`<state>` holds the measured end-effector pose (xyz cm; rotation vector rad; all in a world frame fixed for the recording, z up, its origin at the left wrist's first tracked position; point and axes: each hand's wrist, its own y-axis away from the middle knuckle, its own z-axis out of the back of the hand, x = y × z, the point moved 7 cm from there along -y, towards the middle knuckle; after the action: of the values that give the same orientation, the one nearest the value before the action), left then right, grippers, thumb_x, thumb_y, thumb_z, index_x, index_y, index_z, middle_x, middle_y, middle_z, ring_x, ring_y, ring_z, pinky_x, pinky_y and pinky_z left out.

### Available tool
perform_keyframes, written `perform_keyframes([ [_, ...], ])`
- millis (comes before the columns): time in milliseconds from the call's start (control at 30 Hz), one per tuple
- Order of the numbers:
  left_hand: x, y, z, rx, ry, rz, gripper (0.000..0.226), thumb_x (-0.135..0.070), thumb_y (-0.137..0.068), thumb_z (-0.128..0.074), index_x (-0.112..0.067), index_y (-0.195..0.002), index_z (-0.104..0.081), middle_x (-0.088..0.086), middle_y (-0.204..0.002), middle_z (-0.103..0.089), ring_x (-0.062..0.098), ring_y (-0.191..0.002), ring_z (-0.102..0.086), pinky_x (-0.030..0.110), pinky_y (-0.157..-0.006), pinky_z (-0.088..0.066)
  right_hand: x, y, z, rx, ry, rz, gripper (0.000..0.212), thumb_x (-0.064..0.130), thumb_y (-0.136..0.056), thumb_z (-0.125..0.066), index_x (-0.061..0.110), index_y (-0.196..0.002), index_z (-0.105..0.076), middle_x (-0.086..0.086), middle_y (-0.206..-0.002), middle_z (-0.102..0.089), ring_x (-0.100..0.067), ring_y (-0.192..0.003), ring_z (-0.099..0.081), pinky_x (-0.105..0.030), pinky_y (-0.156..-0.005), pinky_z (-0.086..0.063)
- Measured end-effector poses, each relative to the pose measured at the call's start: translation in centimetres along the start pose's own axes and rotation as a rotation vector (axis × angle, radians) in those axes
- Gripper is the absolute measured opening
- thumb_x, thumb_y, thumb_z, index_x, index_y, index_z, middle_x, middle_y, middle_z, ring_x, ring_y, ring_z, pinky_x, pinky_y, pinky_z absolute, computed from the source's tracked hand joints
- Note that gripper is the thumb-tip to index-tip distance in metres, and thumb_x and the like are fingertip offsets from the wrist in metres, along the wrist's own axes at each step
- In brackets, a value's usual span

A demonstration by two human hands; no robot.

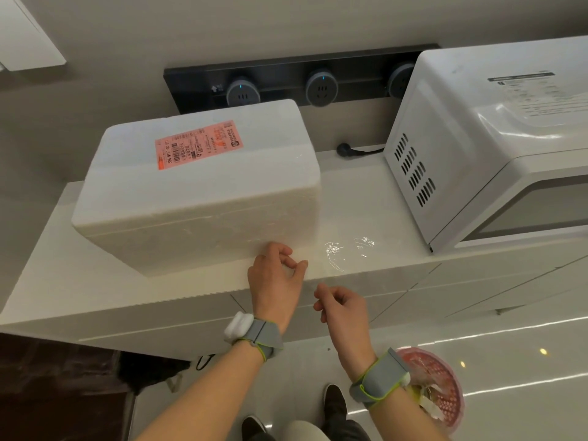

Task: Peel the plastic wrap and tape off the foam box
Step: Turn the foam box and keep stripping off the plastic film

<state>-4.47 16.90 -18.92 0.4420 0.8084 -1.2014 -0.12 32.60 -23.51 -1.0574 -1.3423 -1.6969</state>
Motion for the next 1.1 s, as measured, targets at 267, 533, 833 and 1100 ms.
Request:
perform_keyframes([
  [267,-0.2,0.4,0.7,-0.118,0.002,-0.086,0.019,-0.017,-0.087,-0.067,-0.02,-0.095,-0.05,-0.006,-0.085,-0.054,0.017,-0.08,-0.053,0.046,-0.077,-0.048,-0.2,-0.1,-0.1,0.003,0.011,-0.012,0.023,0.025,-0.097,-0.061,0.011,-0.082,-0.073,0.003,-0.063,-0.067,-0.007,-0.049,-0.049,-0.017,-0.052,-0.044],
  [533,0.2,4.2,-1.3,0.277,-0.274,-0.662,0.054,-0.014,-0.089,-0.043,-0.009,-0.142,-0.046,0.005,-0.149,-0.043,0.019,-0.141,-0.036,0.034,-0.117,-0.03,-0.4,-0.2,-0.2,0.013,-0.018,-0.024,0.025,0.028,-0.096,-0.063,0.013,-0.079,-0.073,0.003,-0.061,-0.068,-0.009,-0.049,-0.05,-0.025,-0.058,-0.045],
  [833,-0.2,4.0,-2.0,0.375,-0.538,-0.629,0.071,-0.026,-0.081,-0.039,-0.024,-0.152,-0.032,0.003,-0.148,-0.042,0.024,-0.137,-0.036,0.039,-0.109,-0.034,-0.8,-0.3,0.1,0.03,0.012,0.005,0.03,0.025,-0.099,-0.059,0.011,-0.076,-0.073,0.0,-0.058,-0.067,-0.011,-0.047,-0.05,-0.023,-0.053,-0.045],
  [1100,-0.7,3.8,-2.4,0.342,-0.667,-0.618,0.089,-0.023,-0.069,-0.055,-0.03,-0.153,-0.026,0.009,-0.142,-0.04,0.029,-0.126,-0.039,0.039,-0.102,-0.038,-1.4,-0.8,0.0,0.044,-0.017,-0.02,0.03,0.022,-0.099,-0.059,0.009,-0.075,-0.072,0.0,-0.055,-0.065,-0.012,-0.043,-0.046,-0.02,-0.047,-0.041],
])
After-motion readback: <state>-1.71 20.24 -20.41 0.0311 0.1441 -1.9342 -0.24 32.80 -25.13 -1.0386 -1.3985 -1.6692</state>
